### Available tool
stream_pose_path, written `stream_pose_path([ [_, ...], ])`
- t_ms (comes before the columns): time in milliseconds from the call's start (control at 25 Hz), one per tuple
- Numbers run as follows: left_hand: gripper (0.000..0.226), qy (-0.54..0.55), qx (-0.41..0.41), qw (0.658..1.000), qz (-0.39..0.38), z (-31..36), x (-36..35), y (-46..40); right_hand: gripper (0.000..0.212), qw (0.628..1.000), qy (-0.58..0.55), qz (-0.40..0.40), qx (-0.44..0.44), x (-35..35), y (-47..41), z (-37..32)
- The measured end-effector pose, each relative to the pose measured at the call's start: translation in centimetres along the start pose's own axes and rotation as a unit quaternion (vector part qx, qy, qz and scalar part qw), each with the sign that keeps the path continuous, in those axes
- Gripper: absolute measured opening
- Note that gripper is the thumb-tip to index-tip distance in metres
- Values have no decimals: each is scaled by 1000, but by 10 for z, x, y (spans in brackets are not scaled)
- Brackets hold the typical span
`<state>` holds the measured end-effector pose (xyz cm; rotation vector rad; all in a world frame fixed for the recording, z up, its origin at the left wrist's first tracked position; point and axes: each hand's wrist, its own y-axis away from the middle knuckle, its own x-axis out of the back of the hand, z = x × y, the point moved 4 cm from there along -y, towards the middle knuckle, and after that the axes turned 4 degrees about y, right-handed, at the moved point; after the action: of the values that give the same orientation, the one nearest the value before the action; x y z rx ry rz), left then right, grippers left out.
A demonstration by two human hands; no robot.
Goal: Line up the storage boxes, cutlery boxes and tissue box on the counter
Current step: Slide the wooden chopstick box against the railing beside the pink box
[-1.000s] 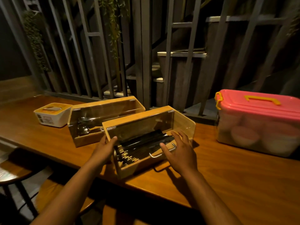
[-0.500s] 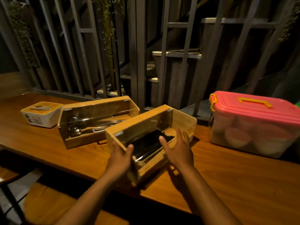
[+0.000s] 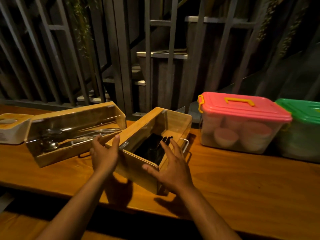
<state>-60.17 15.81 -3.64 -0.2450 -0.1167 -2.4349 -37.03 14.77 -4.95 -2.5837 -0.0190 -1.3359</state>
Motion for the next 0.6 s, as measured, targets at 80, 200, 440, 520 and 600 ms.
stream_pose_path([
  [80,71,-21,-59,995,-76,4,-9,-8,104,1000,29,2,10,-5,3,-3],
  [200,60,-53,-99,989,-99,-5,-17,-8,94,999,40,15,17,-10,4,-1],
  [440,68,-131,-95,986,-38,-17,-29,10,87,999,-14,14,38,6,3,16],
  [520,69,-137,-101,985,-39,-14,-34,16,86,999,-15,25,39,10,1,21],
  [600,70,-140,-94,984,-54,-12,-38,15,86,999,-6,31,38,11,-1,24],
])
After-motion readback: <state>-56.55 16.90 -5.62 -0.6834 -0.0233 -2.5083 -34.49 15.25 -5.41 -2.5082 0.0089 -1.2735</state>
